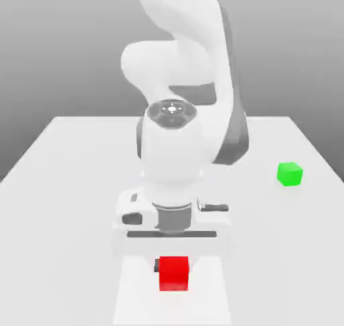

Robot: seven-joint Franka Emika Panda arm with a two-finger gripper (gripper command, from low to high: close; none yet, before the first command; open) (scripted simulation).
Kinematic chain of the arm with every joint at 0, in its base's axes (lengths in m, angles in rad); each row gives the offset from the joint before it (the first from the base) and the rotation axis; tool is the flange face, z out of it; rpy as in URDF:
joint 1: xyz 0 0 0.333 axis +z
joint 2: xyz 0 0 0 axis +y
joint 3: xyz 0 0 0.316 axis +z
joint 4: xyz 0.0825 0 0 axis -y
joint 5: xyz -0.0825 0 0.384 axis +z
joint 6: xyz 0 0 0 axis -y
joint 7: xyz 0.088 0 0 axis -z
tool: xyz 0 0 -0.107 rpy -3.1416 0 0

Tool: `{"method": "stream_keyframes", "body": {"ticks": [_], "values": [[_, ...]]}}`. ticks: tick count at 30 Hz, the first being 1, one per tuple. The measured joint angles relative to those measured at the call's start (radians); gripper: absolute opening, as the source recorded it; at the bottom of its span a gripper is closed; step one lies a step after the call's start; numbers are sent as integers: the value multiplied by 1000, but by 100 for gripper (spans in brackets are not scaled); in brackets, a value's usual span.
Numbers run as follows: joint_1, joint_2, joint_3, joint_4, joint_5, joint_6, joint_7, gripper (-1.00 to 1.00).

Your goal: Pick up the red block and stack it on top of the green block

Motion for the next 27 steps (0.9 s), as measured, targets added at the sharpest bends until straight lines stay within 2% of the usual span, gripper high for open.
{"method": "stream_keyframes", "body": {"ticks": [6,15,23,27], "values": [[251,-116,171,-66,126,-35,-122,-100],[590,-270,353,-170,259,-71,-265,-100],[885,-377,548,-268,318,-83,-352,-100],[914,-364,591,-284,299,-52,-347,-100]]}}
